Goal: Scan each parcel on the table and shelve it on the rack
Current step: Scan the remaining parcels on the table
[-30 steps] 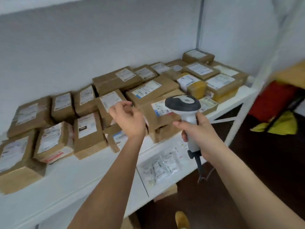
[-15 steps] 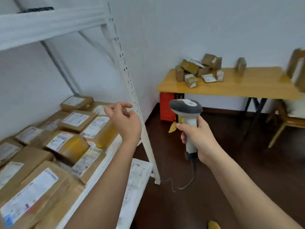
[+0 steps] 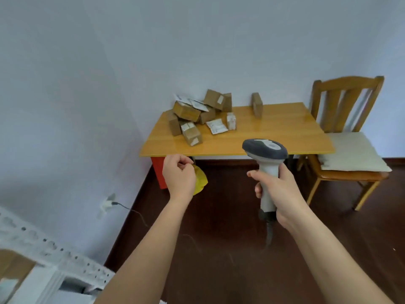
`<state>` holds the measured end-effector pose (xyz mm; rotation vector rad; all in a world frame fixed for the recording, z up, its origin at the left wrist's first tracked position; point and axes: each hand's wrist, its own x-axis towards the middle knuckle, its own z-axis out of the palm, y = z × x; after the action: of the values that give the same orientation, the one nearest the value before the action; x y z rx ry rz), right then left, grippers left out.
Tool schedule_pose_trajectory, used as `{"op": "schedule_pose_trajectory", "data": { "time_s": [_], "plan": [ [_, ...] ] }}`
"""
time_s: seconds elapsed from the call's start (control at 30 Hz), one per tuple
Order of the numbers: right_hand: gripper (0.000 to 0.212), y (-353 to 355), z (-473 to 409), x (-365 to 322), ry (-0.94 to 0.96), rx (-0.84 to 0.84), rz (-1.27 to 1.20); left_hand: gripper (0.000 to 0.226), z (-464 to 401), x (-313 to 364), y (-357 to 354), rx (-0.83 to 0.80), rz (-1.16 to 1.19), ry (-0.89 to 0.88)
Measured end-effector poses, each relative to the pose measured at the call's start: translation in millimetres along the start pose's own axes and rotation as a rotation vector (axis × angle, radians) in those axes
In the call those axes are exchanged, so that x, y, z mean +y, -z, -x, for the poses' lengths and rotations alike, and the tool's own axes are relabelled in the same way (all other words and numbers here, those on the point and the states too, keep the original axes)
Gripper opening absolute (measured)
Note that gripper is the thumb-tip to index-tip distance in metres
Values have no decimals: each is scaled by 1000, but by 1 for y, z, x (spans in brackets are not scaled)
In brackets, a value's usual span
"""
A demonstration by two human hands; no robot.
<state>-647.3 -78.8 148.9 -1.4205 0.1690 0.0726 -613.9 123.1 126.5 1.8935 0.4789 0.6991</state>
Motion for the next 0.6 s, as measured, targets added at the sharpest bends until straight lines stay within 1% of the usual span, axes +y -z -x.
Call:
{"op": "schedule_pose_trajectory", "data": {
  "time_s": [0.17,0.27,0.3,0.37,0.43,0.47,0.6],
  "plan": [
    [31,-8,-96,6,-61,33,13,27,-85,-23,-84,-66,10,111],
    [31,-19,-161,5,-67,75,29,24,-142,-37,-137,-156,19,161],
    [30,-23,-183,2,-71,95,29,24,-163,-40,-155,-221,16,181],
    [28,-32,-228,-10,-74,135,25,23,-208,-43,-192,-407,-9,272],
    [27,-37,-267,-26,-75,139,28,21,-249,-45,-226,-612,-73,380],
    [26,-38,-285,-34,-70,136,28,20,-267,-46,-244,-682,-92,394],
    [24,-32,-350,-49,-71,174,33,17,-320,-49,-306,-762,-106,424]
  ]
}}
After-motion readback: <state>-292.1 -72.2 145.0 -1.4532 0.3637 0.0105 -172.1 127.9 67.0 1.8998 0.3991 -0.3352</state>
